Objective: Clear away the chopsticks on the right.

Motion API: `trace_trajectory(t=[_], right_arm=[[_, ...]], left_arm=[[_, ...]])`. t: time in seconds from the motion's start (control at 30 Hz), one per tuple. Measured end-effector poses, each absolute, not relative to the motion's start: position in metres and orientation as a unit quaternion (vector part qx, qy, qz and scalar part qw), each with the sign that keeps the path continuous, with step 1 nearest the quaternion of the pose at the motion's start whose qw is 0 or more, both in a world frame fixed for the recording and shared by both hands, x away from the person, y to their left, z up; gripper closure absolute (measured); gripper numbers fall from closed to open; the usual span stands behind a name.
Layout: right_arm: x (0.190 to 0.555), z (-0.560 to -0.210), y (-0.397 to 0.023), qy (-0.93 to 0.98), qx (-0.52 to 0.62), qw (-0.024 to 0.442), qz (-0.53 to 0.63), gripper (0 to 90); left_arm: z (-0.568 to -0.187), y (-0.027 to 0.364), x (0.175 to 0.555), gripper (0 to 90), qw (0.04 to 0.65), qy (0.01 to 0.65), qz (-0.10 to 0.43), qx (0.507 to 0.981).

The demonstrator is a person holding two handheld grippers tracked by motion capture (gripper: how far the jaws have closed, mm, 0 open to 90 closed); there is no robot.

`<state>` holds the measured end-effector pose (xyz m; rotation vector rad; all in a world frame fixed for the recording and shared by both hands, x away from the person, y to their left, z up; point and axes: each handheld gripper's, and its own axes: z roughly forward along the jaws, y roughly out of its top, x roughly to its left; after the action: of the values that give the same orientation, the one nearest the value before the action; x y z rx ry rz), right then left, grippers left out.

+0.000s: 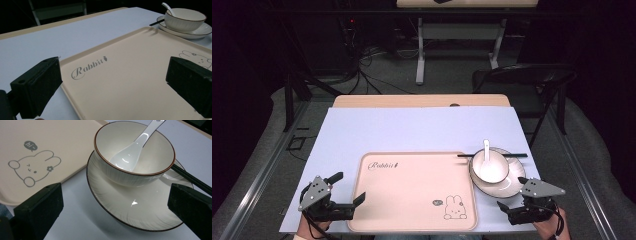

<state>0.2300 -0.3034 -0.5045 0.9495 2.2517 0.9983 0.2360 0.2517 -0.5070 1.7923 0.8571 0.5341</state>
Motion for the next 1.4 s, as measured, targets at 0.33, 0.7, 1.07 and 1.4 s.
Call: trace_trajectory(t=[0.33, 0.7, 1.07, 1.4], right_arm=[[0.234, -0.503, -0.306, 0.851, 0.317, 0.223, 0.354, 0.0], [0.249, -0.491, -0.312, 0.873, 0.309, 0.193, 0.324, 0.0], [0.266, -0.468, -0.32, 0.888, 0.292, 0.189, 0.302, 0.0], [0.301, -0.443, -0.323, 0.917, 0.25, 0.202, 0.235, 0.0]], left_arm=[[-0.507, 0.25, 0.235, 0.1, 0.515, 0.348, 0.218, 0.753], [-0.507, 0.251, 0.234, 0.1, 0.519, 0.348, 0.216, 0.751], [-0.507, 0.251, 0.235, 0.1, 0.517, 0.349, 0.213, 0.752], [-0.507, 0.25, 0.236, 0.1, 0.514, 0.351, 0.211, 0.754]])
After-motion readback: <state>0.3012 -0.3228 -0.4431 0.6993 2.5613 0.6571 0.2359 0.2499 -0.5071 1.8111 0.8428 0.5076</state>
